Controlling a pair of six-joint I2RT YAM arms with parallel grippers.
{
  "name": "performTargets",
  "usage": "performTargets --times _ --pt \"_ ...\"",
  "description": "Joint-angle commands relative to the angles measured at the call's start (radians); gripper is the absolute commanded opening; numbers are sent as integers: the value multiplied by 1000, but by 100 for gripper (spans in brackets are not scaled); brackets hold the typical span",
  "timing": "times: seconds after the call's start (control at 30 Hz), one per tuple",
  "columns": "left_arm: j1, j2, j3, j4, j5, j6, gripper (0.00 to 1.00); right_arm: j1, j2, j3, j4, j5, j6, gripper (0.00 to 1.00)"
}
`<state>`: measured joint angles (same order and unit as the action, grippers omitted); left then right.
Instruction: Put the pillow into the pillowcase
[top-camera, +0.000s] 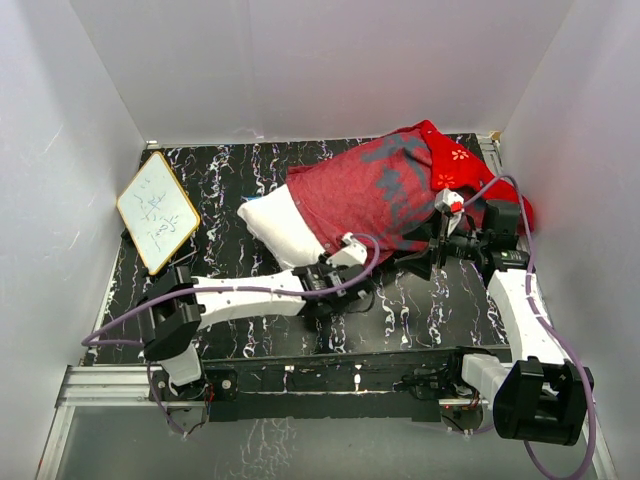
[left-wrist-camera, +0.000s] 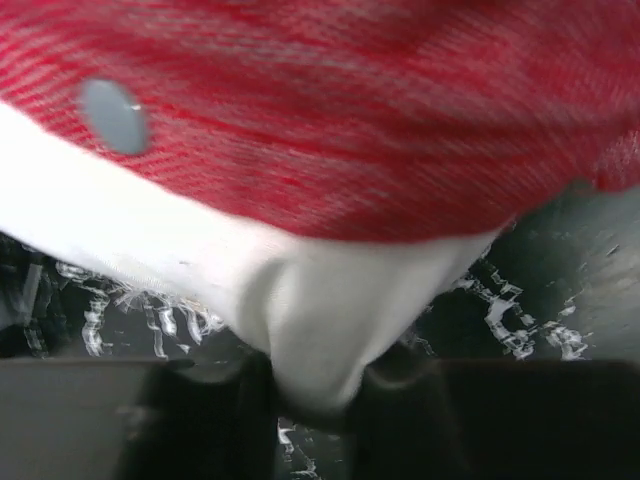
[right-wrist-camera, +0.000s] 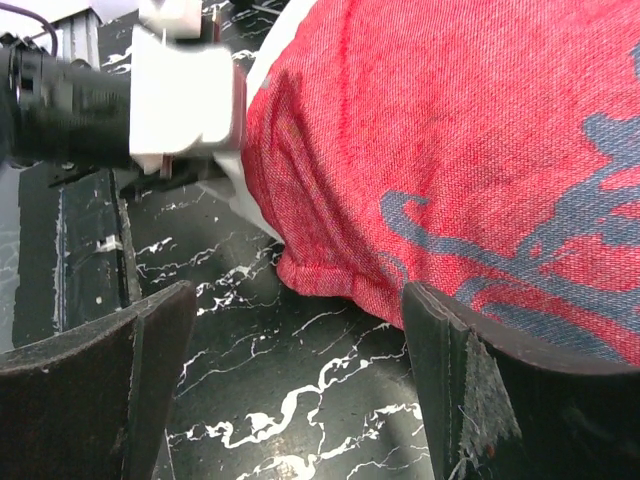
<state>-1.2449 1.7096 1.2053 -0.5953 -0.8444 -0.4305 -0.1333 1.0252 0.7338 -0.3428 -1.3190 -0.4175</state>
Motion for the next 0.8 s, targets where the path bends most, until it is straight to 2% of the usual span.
performTargets --times 0.0,0.03,0.2,0.3,0.4,0.53,0.67,0.77 --pt "80 -141 -9 229 188 151 3 -3 29 48 -140 26 -182 85" --pt "99 -173 -8 261 248 164 0 -3 43 67 -206 36 -237 85" --pt "230 -351 39 360 646 149 0 14 120 173 -491 69 -572 84" --pt "323 -412 109 389 864 88 0 23 128 219 -526 86 -621 83" --pt "403 -403 173 407 1058 8 0 44 107 227 -383 142 -476 83" --pt "495 -383 148 537 1304 -189 0 71 76 218 -179 245 -283 88" --pt "543 -373 86 703 1415 -359 0 120 62 168 30 313 -58 95" --pt "547 -360 79 779 1452 -433 0 230 73 147 222 460 130 96"
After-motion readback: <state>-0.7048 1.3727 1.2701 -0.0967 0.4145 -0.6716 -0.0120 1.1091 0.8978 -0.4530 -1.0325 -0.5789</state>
